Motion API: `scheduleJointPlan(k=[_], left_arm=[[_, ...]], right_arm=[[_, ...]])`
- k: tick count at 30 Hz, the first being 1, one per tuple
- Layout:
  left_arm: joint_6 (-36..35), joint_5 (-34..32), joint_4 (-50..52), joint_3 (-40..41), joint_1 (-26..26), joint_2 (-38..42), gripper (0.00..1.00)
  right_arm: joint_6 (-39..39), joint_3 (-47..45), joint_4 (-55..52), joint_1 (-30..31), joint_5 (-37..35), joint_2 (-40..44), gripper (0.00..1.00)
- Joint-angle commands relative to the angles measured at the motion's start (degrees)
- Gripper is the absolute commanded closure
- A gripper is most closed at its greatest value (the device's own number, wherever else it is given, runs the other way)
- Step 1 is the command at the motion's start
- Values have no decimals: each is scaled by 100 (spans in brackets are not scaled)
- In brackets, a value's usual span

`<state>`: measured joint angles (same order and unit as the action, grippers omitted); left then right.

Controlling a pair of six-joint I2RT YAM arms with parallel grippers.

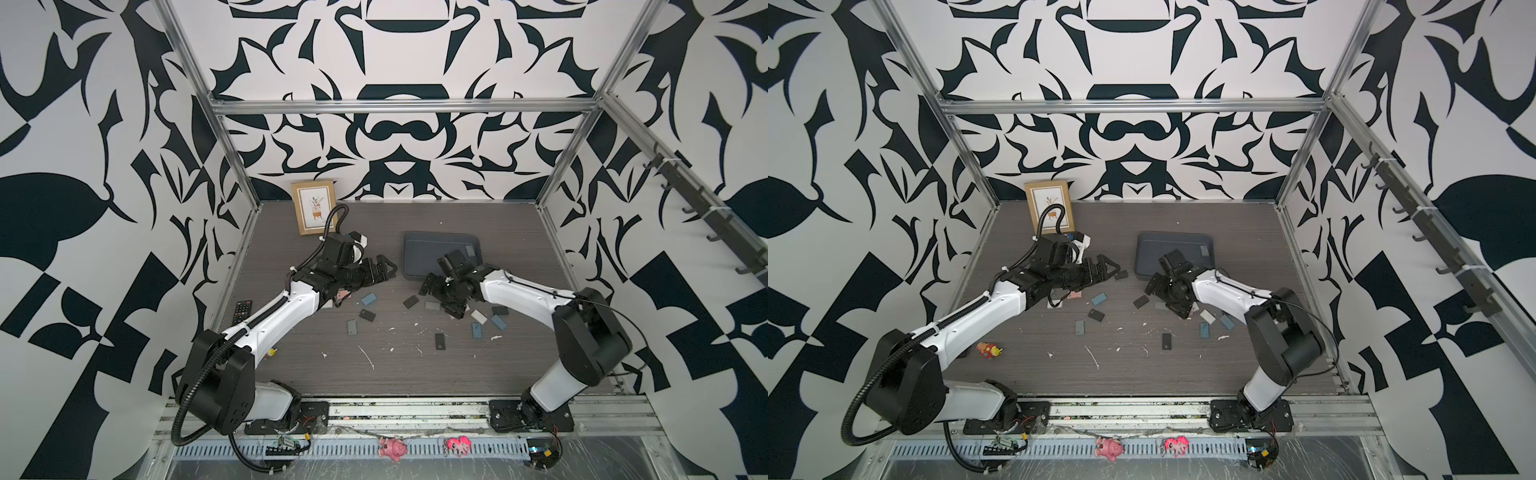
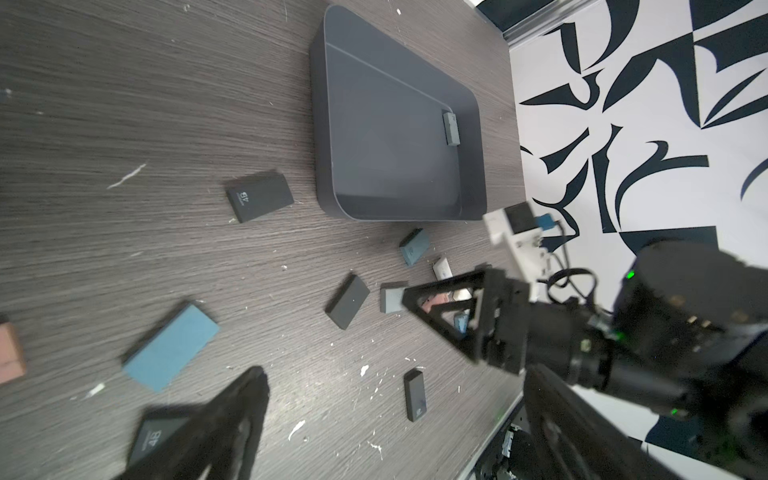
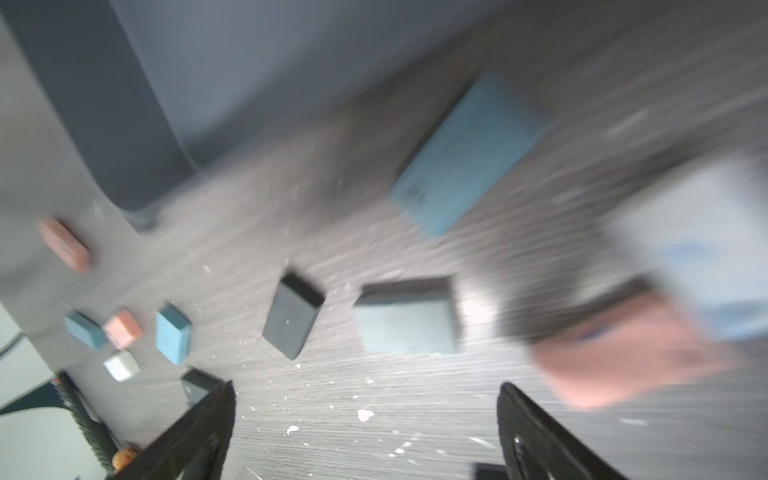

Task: Put the eraser in the storage box
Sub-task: Move the eraser to the center of the board, then pick up the eraser from the center of the board.

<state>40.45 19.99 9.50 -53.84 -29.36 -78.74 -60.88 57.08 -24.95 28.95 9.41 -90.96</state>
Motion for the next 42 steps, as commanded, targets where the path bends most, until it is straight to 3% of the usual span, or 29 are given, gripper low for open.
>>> scheduleJointPlan(k=[1, 5, 12, 16, 21, 24, 31, 42], left_arm=[[-18, -3, 243, 136, -280, 38, 1], [190, -338, 296, 34, -965, -214, 1], [506, -1439, 1033, -596, -2415, -985, 1], [1084, -2183, 1336, -980, -3085, -1475, 1], [1735, -2987, 2524, -2165, -3741, -2568, 1], [1943, -3311, 2961, -2689, -3892, -3057, 1], [2283, -3433, 3023, -3017, -3934, -3538, 2], [2321, -3071, 3087, -3309, -3969, -4147, 31]], right_arm=[[885, -156, -606, -746, 71, 741, 1], [1619, -136, -970, -1765, 203, 1173, 1], [2347, 66, -1109, -2772, 531, 1319, 1], [2735, 429, -1313, -2833, 198, 1273, 1], [2919, 659, -1337, -2861, 209, 1257, 1], [2967, 643, -1264, -2862, 295, 1290, 1], [3020, 447, -1057, -2910, 431, 1309, 1], [3188, 253, -892, -3049, 691, 1373, 1]])
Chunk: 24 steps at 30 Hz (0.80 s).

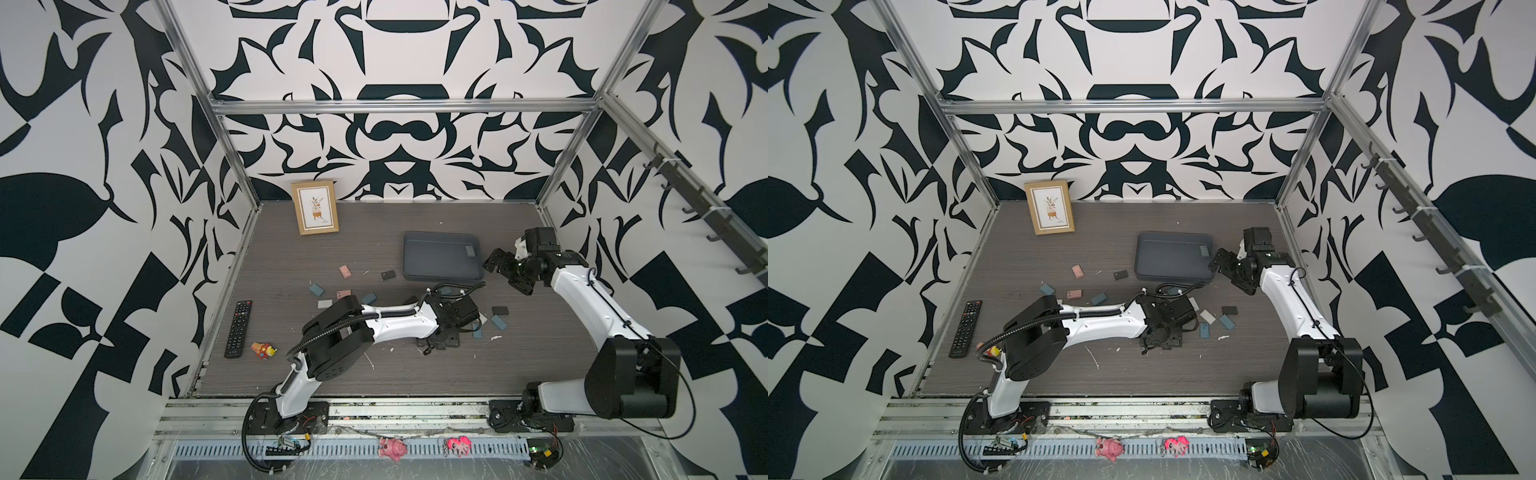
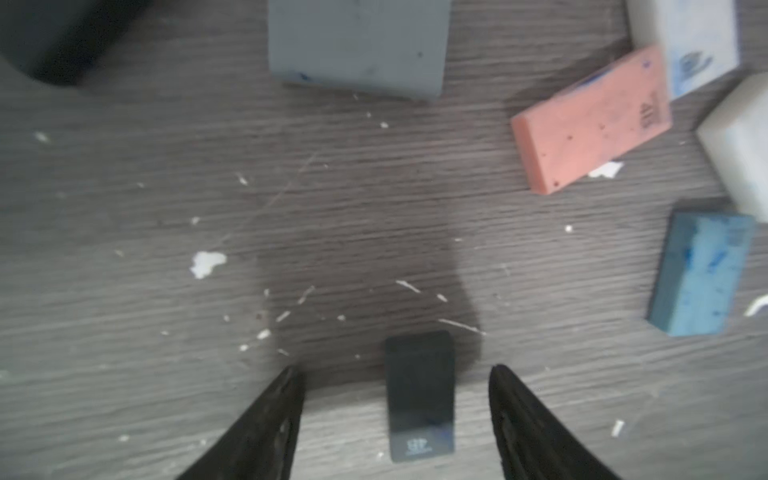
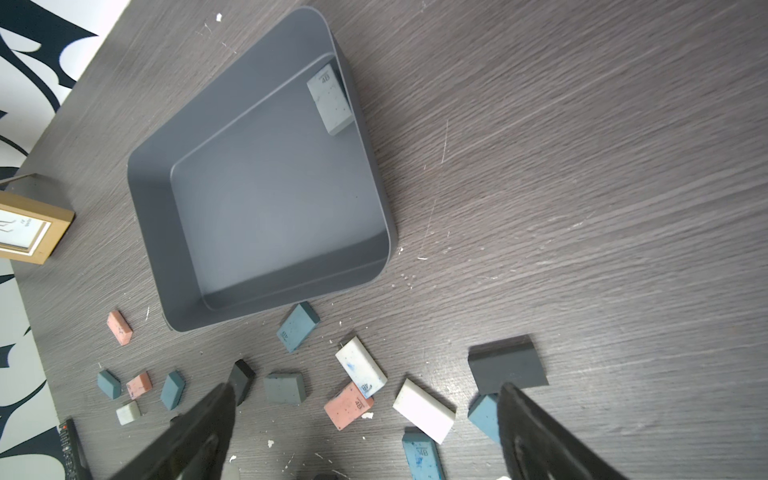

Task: Put the eraser in the storage box
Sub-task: Pick up the eraser from the center of the board.

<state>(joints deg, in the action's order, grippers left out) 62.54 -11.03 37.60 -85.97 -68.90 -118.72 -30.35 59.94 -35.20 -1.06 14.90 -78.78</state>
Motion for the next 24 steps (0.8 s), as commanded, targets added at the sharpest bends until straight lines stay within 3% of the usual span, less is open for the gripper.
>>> scheduleJointPlan(k=[1, 6, 16, 24], left_arm=[[109, 47, 281, -86, -13, -172, 34], [97, 131, 371, -173, -20, -309, 52], [-70, 235, 663, -330, -118, -571, 55], [-442, 91, 1096, -625, -238, -866, 65]], right_arm=[[134, -60, 156, -65, 179, 178, 1], [126, -225, 267, -128, 257, 258, 1], [117, -313, 338, -214, 330, 423, 1], [91, -304, 371, -253, 374, 469, 1]])
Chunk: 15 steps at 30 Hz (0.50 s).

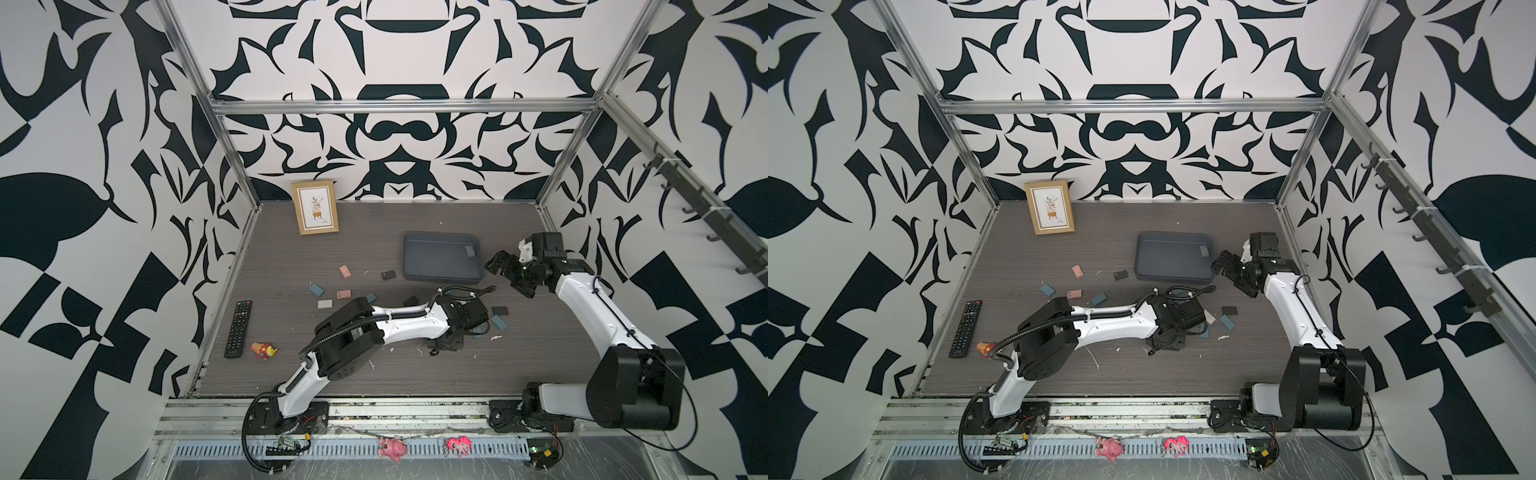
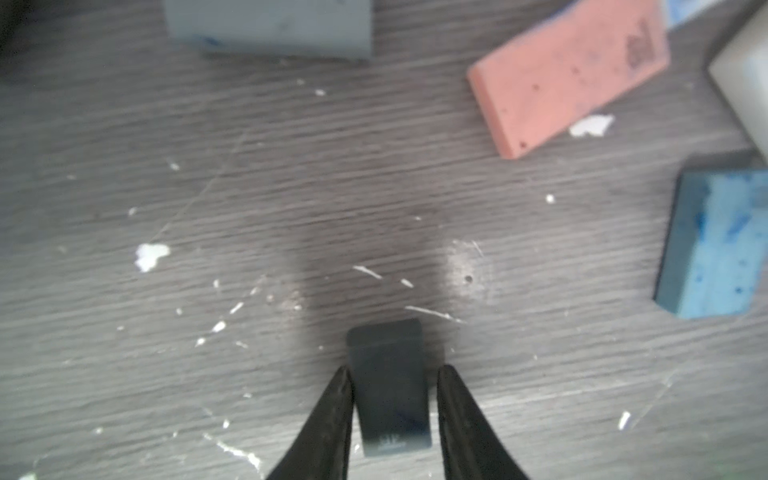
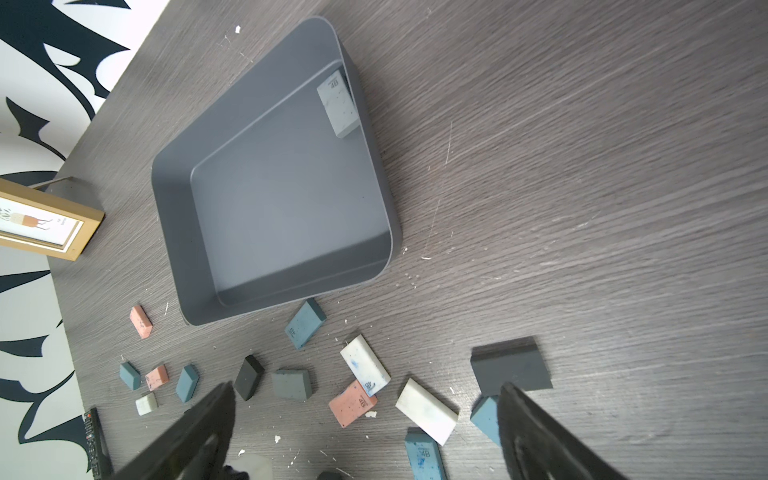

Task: Put the eraser in the storage box
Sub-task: Pick up the eraser from the center of the board.

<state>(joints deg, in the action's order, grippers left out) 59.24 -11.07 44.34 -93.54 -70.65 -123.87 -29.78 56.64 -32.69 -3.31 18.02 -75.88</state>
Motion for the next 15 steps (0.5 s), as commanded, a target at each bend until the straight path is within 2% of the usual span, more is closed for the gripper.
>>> scheduleJointPlan(k=[1, 10, 15], left_arm=[[-154, 99, 369, 182, -63, -335, 66], [-616, -2, 121, 321, -58, 17, 76], [-1025, -123, 294, -63, 87, 212, 78]], right_arm=[[37, 35, 123, -26, 67, 186, 1], [26, 38, 155, -33, 118, 158, 1], [-45, 61, 230, -33, 184, 67, 1]])
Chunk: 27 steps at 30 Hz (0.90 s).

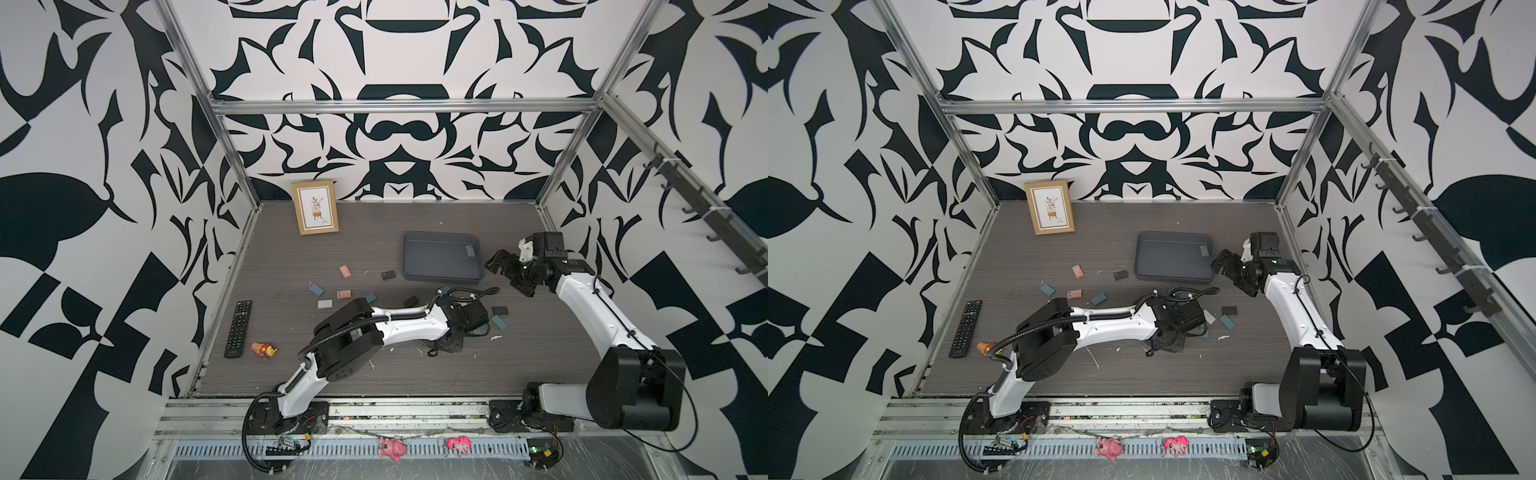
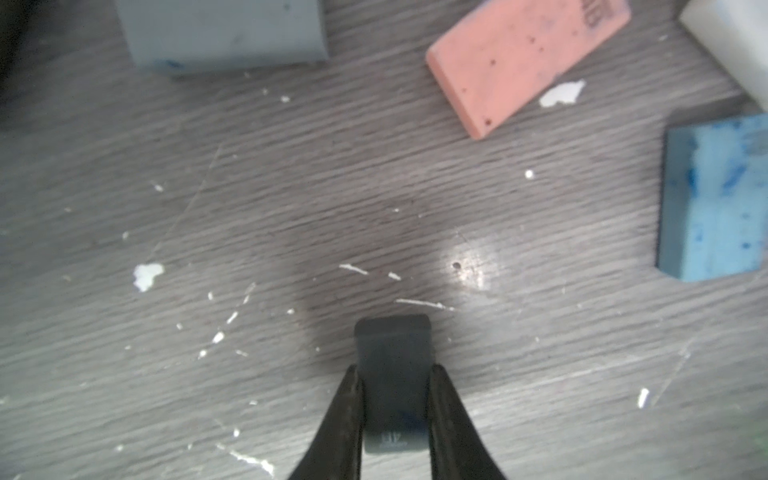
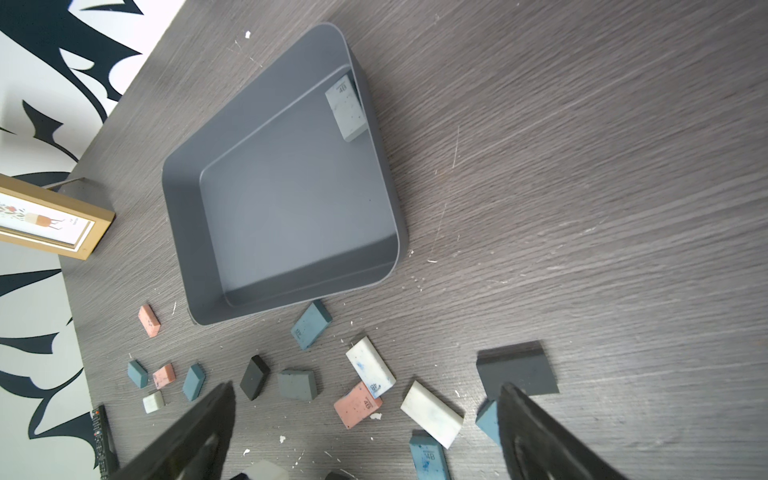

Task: Put the eraser in the storage box
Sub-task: Pick up the eraser from the center of the board.

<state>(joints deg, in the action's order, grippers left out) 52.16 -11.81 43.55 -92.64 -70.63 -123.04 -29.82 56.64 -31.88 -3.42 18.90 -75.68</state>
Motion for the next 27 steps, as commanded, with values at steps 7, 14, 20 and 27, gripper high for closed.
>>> scheduleJointPlan(k=[7, 14, 20, 27], left_arm=[[-858, 55, 681, -799, 522, 431, 79], [-1479, 448, 838, -2031, 1131, 170, 79], [-1931, 719, 912, -3593, 1850, -736, 80], [-1820, 1179, -108, -4267, 2398, -1517, 79]], right_arm=[[-121, 227, 219, -22, 44, -66, 1], [-93, 462, 208, -62, -33, -404, 1], [-135, 558, 256, -188, -26, -456, 1], [-180, 528, 374, -269, 59, -487, 1]])
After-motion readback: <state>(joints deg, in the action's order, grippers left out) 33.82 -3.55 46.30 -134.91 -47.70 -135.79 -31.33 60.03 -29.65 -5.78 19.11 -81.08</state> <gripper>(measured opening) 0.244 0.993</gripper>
